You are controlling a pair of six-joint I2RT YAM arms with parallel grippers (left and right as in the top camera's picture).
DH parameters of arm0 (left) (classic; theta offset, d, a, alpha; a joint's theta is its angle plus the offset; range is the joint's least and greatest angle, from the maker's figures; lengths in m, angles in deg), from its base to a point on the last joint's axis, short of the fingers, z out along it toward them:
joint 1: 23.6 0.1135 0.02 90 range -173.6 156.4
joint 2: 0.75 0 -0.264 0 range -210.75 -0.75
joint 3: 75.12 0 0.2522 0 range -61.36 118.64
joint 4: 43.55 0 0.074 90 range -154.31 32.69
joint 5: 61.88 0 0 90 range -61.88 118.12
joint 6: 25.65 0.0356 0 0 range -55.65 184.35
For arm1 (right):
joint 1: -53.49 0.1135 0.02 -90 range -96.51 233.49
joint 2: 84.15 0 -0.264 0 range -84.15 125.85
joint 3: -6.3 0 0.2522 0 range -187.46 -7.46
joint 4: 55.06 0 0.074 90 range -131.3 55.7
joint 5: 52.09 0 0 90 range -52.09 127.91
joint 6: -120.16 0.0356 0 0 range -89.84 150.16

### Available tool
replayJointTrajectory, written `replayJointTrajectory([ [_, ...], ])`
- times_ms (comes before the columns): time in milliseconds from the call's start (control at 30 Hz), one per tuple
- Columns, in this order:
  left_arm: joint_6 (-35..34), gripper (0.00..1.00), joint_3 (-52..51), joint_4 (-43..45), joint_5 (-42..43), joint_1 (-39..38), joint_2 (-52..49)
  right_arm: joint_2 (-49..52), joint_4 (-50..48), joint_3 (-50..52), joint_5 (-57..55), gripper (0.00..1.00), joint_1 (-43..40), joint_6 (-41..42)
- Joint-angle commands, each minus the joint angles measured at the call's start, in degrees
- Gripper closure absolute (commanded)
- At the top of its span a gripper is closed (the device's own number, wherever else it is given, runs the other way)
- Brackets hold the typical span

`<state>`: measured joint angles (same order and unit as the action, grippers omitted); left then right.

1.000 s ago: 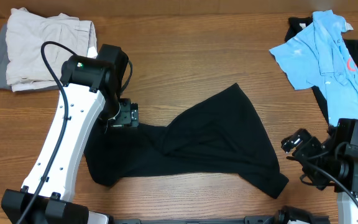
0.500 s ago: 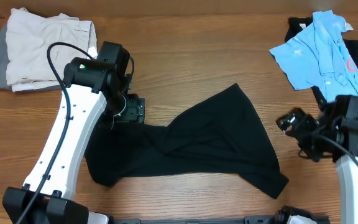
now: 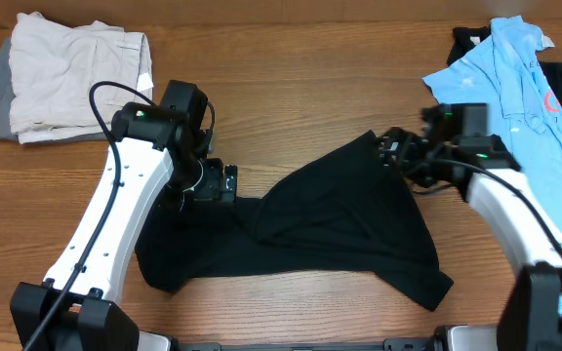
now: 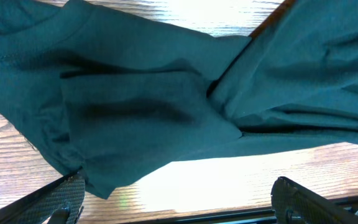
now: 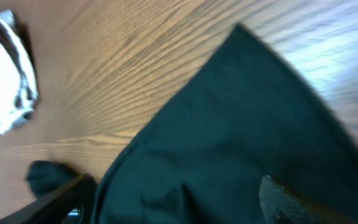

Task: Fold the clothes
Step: 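Release the right gripper and move it to the shirt's top edge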

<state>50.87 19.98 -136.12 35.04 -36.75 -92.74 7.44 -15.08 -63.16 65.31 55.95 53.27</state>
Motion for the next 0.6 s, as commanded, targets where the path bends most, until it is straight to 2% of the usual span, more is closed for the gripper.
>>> replayJointTrajectory([
  [0,0.6,0.02,-0.5,0.1,0.8,0.0,1.2,3.6,-2.9,-1.9,-8.3,0.12,3.7,2.4],
  [167,0.6,0.02,-0.5,0.9,0.8,0.0,1.2,9.3,-3.7,-6.7,-22.6,0.13,6.8,-0.9],
  [267,0.6,0.02,-0.6,2.2,0.8,0.0,1.2,12.3,-3.5,-10.4,-25.9,0.13,7.2,-3.9],
  [467,0.1,0.01,-0.6,3.5,0.8,0.0,1.2,15.8,-3.7,-14.5,-32.8,0.15,7.7,-3.9],
  [533,0.1,0.01,-0.6,4.0,0.8,0.0,1.2,16.7,-4.0,-14.5,-33.0,0.19,7.7,-3.9],
  [567,-0.1,0.00,-0.6,4.3,0.8,0.0,1.2,17.0,-4.1,-14.5,-32.9,0.25,7.7,-3.9],
])
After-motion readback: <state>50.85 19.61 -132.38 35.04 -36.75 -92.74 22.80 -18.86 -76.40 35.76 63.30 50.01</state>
